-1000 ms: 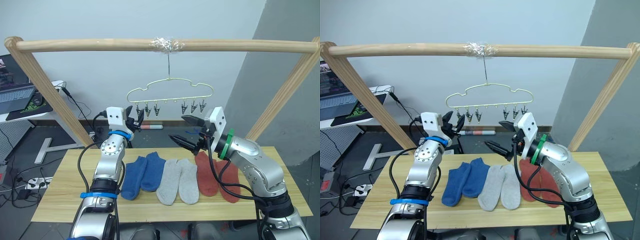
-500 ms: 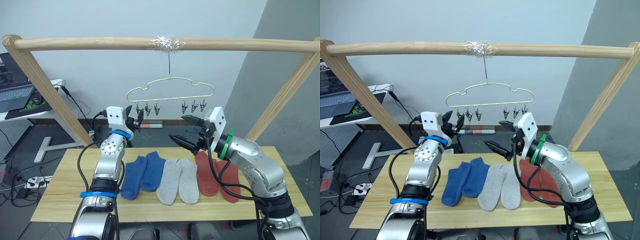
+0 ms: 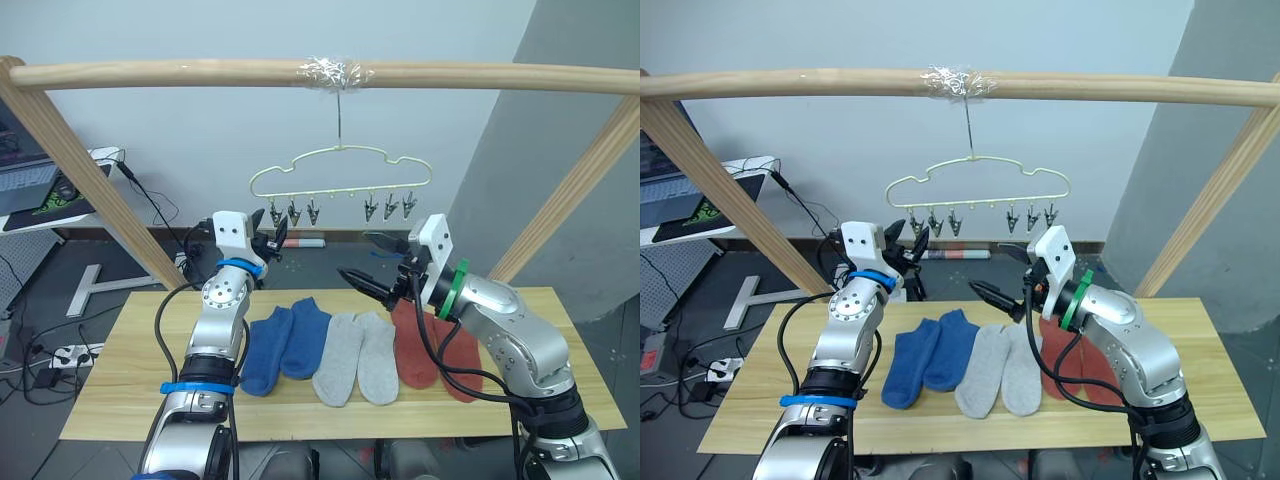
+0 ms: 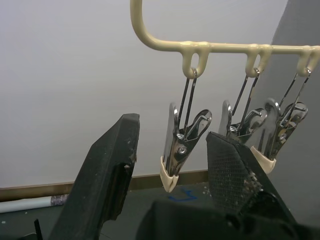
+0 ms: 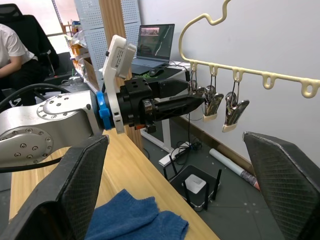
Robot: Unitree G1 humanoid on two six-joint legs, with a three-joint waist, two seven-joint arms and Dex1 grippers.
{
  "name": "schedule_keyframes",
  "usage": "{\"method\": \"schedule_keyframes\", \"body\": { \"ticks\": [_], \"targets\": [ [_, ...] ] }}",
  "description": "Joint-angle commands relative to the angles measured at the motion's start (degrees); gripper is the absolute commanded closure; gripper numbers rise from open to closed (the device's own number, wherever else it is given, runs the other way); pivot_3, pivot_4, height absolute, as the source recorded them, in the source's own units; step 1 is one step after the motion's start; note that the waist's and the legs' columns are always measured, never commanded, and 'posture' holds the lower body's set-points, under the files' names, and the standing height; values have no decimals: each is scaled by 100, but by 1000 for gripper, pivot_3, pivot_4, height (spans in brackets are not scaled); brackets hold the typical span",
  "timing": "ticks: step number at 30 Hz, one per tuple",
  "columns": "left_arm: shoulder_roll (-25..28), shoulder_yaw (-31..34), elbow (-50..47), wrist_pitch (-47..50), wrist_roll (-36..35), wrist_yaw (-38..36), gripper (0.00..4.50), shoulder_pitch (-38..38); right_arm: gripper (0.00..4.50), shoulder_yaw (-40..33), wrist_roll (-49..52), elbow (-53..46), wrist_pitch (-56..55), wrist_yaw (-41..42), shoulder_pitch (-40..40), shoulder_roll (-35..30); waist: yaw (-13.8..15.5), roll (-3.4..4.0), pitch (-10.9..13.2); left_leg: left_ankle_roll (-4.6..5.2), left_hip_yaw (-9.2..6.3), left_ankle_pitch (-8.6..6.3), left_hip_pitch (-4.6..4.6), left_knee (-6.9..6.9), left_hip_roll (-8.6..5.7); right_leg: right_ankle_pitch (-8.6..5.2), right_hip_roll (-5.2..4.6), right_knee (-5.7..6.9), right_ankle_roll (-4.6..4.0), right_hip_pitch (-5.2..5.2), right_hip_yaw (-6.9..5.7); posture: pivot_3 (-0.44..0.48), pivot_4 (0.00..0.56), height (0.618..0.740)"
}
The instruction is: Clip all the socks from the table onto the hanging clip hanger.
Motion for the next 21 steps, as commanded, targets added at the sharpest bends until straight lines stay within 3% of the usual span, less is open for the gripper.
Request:
{"method": "schedule_keyframes", "body": {
  "ticks": [1,21],
  "targets": [
    [9,47,-227,-80,-50,42,2042,-199,0,-160,111,-224,-26,-49,-94,17,1,-6,35,0,-1,0,-1,0,0,0,0,0,0,0,-1,-87,173,740],
    [18,51,-399,-99,-67,30,2042,-220,0,-139,104,-217,-67,-102,-88,35,1,-9,75,-1,1,0,-7,-1,0,-1,-3,-4,1,-3,-5,-87,173,740]
  ]
}}
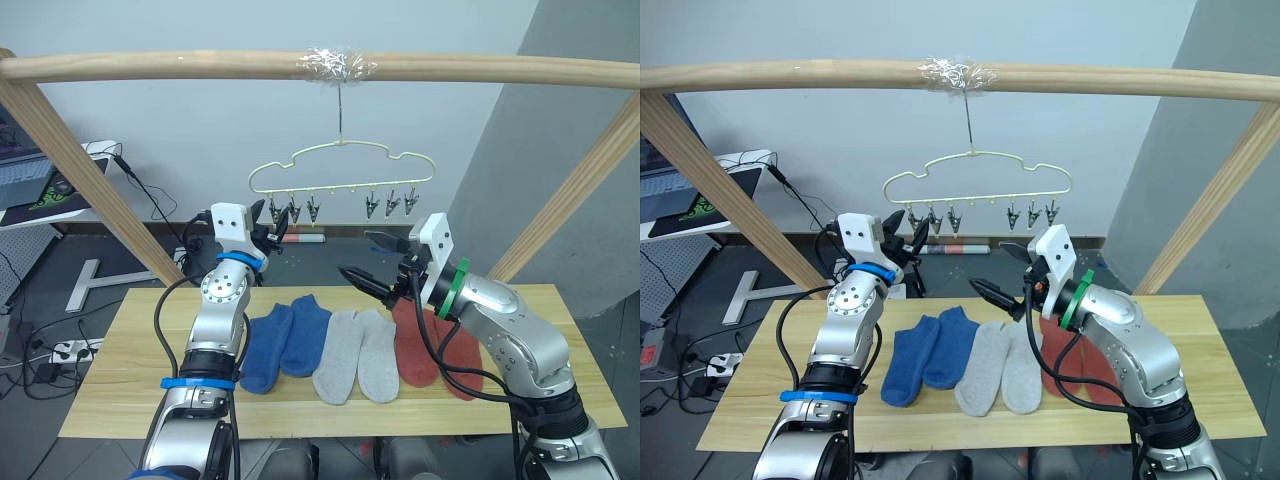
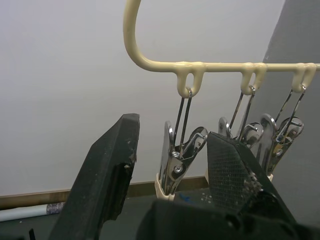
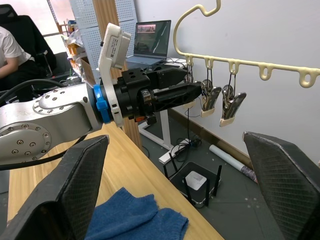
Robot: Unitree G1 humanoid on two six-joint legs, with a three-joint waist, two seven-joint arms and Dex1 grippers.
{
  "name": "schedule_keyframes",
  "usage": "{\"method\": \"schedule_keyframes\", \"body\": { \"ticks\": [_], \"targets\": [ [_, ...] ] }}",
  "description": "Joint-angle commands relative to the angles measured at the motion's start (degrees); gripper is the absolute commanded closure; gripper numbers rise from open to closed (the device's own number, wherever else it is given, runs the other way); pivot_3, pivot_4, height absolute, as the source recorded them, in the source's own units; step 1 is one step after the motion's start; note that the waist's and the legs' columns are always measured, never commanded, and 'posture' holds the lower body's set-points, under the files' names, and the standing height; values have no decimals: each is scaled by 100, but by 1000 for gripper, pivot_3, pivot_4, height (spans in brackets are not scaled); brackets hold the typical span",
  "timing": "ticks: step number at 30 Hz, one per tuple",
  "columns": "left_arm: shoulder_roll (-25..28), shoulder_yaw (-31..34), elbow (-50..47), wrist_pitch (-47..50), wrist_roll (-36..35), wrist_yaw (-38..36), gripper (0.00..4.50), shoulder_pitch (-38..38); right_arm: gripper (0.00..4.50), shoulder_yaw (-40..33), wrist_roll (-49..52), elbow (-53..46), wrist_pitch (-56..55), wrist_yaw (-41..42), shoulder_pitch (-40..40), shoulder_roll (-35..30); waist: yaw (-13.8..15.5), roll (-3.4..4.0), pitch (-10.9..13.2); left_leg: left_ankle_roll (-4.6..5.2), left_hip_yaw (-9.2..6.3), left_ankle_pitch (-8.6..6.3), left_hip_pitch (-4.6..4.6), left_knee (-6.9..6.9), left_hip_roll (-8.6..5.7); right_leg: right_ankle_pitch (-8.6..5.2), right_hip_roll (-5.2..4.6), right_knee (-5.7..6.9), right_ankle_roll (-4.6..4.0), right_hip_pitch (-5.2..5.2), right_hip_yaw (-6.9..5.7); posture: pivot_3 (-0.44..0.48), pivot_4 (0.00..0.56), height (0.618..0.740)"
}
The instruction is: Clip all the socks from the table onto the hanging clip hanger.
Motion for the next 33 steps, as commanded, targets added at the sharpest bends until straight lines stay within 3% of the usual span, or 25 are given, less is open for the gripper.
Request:
{"method": "schedule_keyframes", "body": {
  "ticks": [1,8,11,16,19,29,33],
  "targets": [
    [17,46,-261,-100,-47,30,2042,-105,0,-131,99,-223,-86,-3,-84,28,0,-1,3,0,0,0,0,0,0,0,0,0,0,0,0,-87,173,740],
    [24,39,-261,-153,-72,-20,2042,-111,0,-133,92,-216,-106,-9,-95,39,0,-1,5,0,0,0,-1,-1,0,0,0,-2,0,0,-1,-87,169,740],
    [30,41,-231,-146,-69,-17,2585,-139,0,-150,107,-206,-103,-10,-113,48,0,-1,5,0,0,0,-1,-1,0,0,0,-3,0,0,-1,-87,169,740],
    [19,47,-249,-133,-130,-73,4007,-129,0,-138,90,-225,-115,-36,-86,76,0,-1,5,0,-1,0,-3,-1,0,0,-1,-4,0,0,-1,-89,164,740],
    [21,42,-282,-140,-155,-80,4472,-116,0,-126,86,-246,-112,-41,-63,88,0,-1,5,-1,-1,0,-4,-1,0,0,-1,-5,0,-1,-1,-89,164,740],
    [81,18,-477,90,-140,-86,4484,13,0,-41,8,-274,-116,-35,94,51,1,-1,5,-1,-4,0,-13,-1,0,0,-1,-9,0,-6,-5,-83,162,740],
    [146,41,-601,212,-180,-155,4484,168,0,1,-242,-63,-319,-56,514,-49,3,-1,5,-1,-7,0,-24,-1,0,0,-1,-12,0,-13,-7,-82,165,740]
  ]
}}
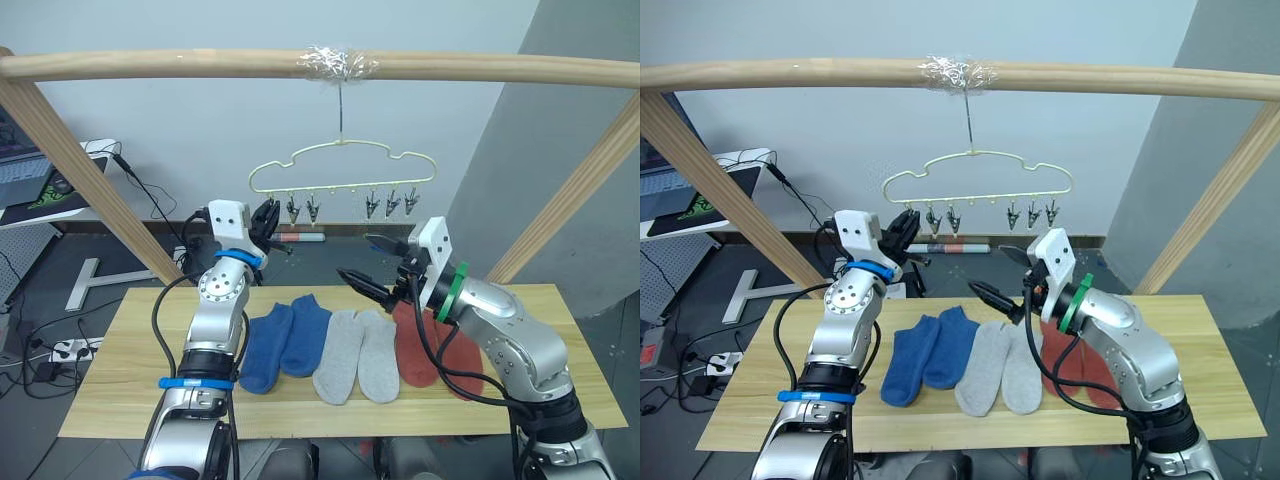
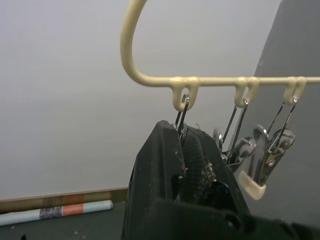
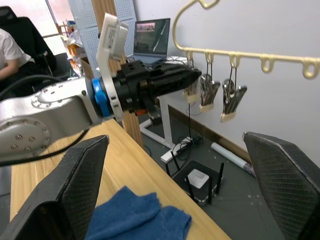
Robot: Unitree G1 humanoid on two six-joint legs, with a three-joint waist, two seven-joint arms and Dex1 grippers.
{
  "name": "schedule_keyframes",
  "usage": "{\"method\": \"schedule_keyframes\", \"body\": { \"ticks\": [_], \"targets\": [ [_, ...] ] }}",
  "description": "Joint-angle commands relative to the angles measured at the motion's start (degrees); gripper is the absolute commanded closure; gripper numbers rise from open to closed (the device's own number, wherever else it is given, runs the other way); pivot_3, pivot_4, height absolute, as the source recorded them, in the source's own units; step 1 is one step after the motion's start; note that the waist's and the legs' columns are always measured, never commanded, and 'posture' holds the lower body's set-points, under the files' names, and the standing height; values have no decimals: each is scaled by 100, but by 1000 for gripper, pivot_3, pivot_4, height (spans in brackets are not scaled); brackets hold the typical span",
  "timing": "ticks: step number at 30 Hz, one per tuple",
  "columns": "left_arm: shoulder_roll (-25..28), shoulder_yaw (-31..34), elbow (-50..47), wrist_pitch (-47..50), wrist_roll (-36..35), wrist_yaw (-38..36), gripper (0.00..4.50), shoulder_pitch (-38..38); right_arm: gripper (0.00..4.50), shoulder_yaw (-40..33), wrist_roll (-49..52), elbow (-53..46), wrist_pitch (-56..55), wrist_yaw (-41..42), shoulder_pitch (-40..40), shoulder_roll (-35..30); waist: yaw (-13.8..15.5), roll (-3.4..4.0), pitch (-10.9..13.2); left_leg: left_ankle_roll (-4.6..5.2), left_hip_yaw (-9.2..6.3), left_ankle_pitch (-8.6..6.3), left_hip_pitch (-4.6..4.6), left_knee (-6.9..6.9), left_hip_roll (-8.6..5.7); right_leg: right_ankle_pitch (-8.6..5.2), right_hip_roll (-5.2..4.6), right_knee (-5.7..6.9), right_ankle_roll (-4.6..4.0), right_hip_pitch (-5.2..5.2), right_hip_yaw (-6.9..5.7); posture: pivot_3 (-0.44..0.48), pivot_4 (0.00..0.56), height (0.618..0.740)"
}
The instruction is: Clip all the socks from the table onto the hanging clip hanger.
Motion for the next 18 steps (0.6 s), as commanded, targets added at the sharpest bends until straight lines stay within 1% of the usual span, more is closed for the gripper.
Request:
{"method": "schedule_keyframes", "body": {
  "ticks": [1,3,5,9,13,16,18],
  "targets": [
    [84,39,-358,74,-65,-83,4484,128,0,-28,-307,141,-357,-46,398,-117,1,0,0,0,0,0,-4,0,0,0,0,-1,0,-5,1,-82,165,740],
    [88,31,-436,131,-74,-112,4484,194,0,-27,-641,472,-577,-128,643,-236,6,0,1,0,1,0,-9,1,-1,0,-2,-2,0,-8,1,-78,171,740],
    [78,37,-512,185,-90,-101,4484,243,0,-107,-1104,1048,-804,-449,835,-341,8,-2,3,0,4,0,-10,2,-4,0,-5,-1,0,-10,3,-74,177,740],
    [54,42,-642,262,-110,-54,4484,318,0,-315,-1681,1934,-888,-1033,946,-428,0,2,15,0,6,1,-9,2,-4,1,-5,11,0,-14,5,-70,183,740],
    [34,26,-747,329,-106,-32,4484,383,0,-597,-1755,2460,-662,-1328,999,-345,-3,4,42,-1,10,1,-9,1,-2,1,-4,18,0,-18,7,-64,196,740],
    [38,37,-829,357,-120,-39,4484,439,0,-830,-1857,2987,-613,-1679,892,-185,-3,5,53,-1,12,1,-9,1,-2,1,-4,18,0,-18,8,-64,196,740],
    [40,36,-859,384,-120,-44,4484,446,0,-888,-1878,3236,-538,-1734,817,-149,-3,3,65,0,16,1,-9,1,-2,1,-4,17,0,-18,11,-61,199,740]
  ]
}}
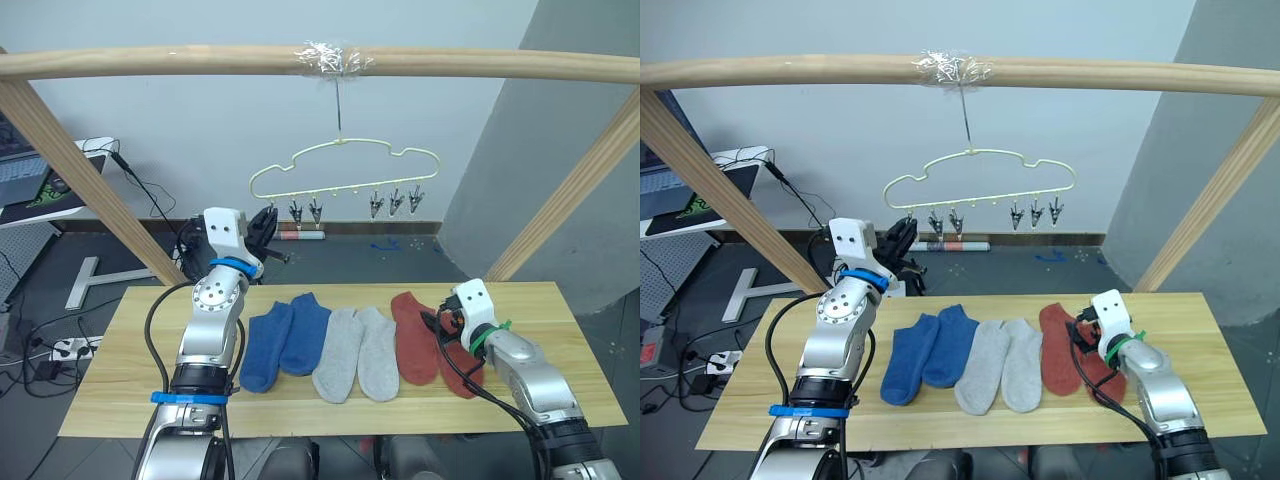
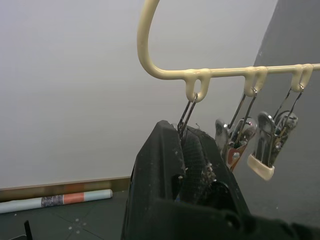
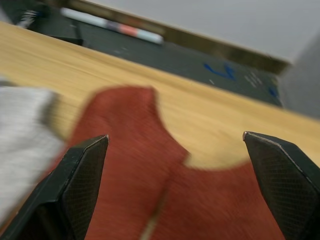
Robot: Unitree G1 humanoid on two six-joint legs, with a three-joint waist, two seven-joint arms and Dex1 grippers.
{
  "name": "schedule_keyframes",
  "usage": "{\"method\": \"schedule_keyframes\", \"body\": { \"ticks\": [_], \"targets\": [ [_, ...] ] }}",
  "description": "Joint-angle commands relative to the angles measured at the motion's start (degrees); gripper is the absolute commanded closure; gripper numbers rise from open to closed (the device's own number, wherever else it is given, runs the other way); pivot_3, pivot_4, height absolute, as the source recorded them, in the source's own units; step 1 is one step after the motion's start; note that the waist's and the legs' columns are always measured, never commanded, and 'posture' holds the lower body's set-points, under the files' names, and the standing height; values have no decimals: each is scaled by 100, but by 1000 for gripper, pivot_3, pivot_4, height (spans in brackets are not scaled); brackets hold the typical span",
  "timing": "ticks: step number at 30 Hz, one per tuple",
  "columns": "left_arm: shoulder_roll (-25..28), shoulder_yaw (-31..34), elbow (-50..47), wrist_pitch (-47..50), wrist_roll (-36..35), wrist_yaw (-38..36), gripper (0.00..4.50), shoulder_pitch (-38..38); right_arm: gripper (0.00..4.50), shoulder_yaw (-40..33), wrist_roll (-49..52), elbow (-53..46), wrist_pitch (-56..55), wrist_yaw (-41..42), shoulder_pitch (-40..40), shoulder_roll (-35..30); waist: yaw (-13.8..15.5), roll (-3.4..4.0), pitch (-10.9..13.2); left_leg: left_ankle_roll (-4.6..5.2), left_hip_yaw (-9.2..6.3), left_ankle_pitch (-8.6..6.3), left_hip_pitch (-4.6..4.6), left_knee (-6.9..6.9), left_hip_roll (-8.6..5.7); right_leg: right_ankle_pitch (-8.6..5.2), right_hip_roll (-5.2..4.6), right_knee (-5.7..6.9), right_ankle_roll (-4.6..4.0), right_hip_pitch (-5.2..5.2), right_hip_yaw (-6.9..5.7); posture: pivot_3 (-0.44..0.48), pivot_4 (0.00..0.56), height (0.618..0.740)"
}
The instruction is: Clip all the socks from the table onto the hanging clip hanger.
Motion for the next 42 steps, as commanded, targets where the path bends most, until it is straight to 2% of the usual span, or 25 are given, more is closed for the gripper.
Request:
{"method": "schedule_keyframes", "body": {
  "ticks": [1,11,17,22,28,31,34,37,39,42],
  "targets": [
    [37,39,-211,48,-30,6,4484,42,0,-218,-57,303,134,-170,-119,46,3,-3,19,0,2,0,0,0,0,0,0,0,0,0,2,-61,199,740],
    [15,40,-301,109,-72,-14,4484,74,0,-400,-68,88,681,-527,75,194,3,-2,63,1,8,0,0,0,1,0,-1,0,0,0,3,-58,208,740],
    [1,26,-322,124,-67,-19,4484,84,0,-908,313,42,1206,-705,110,587,2,-3,64,1,8,0,0,-1,3,0,0,0,0,1,2,-59,209,740],
    [33,48,-303,116,-77,-40,4484,50,1517,-1034,310,24,1275,-693,173,633,2,-4,65,1,8,0,2,0,3,0,0,0,0,5,1,-58,207,740],
    [20,36,-300,107,-76,-39,4484,59,3668,-1029,292,32,1226,-607,149,649,-4,-5,66,1,9,0,4,-2,4,0,0,0,0,5,1,-61,208,740],
    [18,38,-284,106,-79,-39,4484,49,4445,-985,271,-11,1168,-540,169,631,-4,-7,67,1,11,0,4,-2,4,0,0,0,0,5,2,-61,209,740],
    [29,59,-266,116,-105,-56,4484,39,4445,-688,98,-244,854,-257,295,410,-3,-6,71,1,11,0,4,-2,4,-1,0,0,1,5,0,-58,209,740],
    [55,127,-295,180,-210,-112,4484,63,4445,-161,-301,-614,174,208,474,-127,-5,2,86,1,16,0,4,-3,4,-2,0,-2,3,5,3,-58,209,740],
    [71,234,-377,328,-418,-196,4484,109,4445,133,-522,-1101,-248,556,555,-551,-13,8,102,1,26,0,4,-1,4,-2,-1,-2,4,3,9,-58,209,740],
    [87,406,-522,766,-863,-364,4484,176,4445,415,-510,-1805,-524,1004,542,-853,-38,5,115,1,30,0,5,-3,8,-5,0,-2,11,2,8,-58,209,740]
  ]
}}
